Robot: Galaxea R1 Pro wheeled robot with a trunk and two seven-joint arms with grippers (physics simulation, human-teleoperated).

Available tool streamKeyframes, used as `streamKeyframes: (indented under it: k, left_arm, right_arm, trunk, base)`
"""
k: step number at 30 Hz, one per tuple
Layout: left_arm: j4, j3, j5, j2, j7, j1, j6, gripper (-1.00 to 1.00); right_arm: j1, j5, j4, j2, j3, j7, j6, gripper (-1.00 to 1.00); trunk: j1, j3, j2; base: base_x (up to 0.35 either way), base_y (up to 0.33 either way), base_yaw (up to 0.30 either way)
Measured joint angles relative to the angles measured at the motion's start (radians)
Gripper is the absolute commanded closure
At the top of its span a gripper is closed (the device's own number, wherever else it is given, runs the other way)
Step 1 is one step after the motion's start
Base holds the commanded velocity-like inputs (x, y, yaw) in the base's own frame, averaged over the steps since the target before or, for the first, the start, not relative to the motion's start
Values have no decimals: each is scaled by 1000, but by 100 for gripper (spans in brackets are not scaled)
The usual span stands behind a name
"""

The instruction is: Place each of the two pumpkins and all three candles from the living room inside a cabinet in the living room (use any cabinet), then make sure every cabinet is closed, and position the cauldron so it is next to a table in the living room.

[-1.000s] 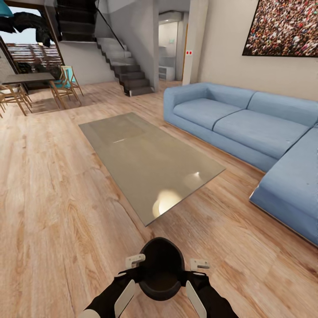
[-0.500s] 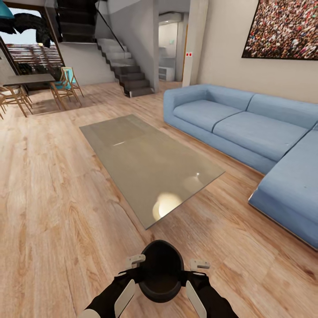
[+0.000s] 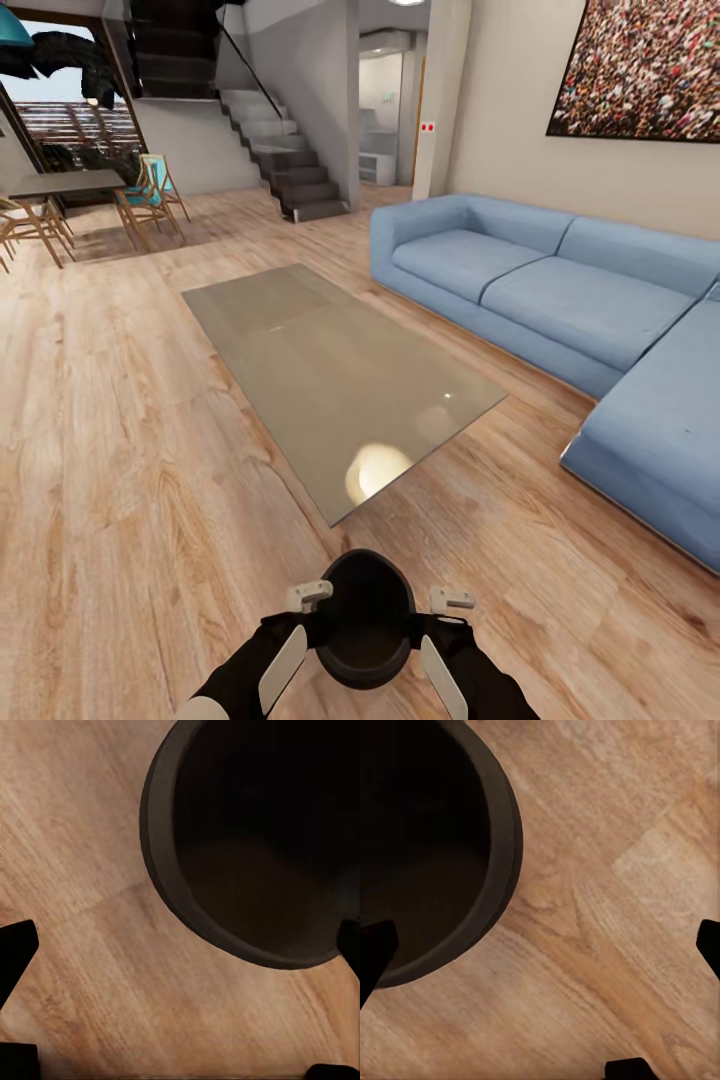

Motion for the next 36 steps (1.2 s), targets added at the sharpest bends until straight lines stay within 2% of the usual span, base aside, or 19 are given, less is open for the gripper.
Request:
streamKeyframes:
  k: [6, 10, 13, 17, 26, 32, 36]
  left_arm:
    - [4, 0, -4, 0, 1, 0, 36, -100]
    - [12, 4, -5, 50, -3, 0, 37, -100]
    - [37, 5, -4, 65, -4, 0, 30, -100]
    - [105, 8, -6, 71, -10, 0, 2, -100]
    - [127, 9, -8, 83, -10, 0, -20, -100]
    - [165, 7, -11, 91, -10, 0, -23, -100]
    - [216, 6, -4, 110, -11, 0, -104, -100]
  right_arm:
    - [0, 0, 0, 0, 0, -1, 2, -100]
    - [0, 0, 0, 0, 0, -2, 2, -100]
    - [0, 0, 0, 0, 0, -2, 4, -100]
    - [0, 0, 0, 0, 0, -2, 4, -100]
    - [0, 1, -2, 0, -1, -6, 10, -100]
    - [11, 1, -5, 0, -4, -8, 53, -100]
    - [14, 0, -20, 0, -7, -9, 52, -100]
  trunk:
    - [-23, 19, 42]
    - [-38, 31, 70]
    - [-50, 41, 91]
    - [-65, 53, 119]
    - [-100, 81, 182]
    - [-123, 100, 224]
    - [-138, 113, 252]
  base:
    - [0, 0, 0]
    - [0, 0, 0]
    - [0, 0, 0]
    - [0, 0, 0]
    - [0, 0, 0]
    - [0, 0, 0]
    - [-87, 0, 0]
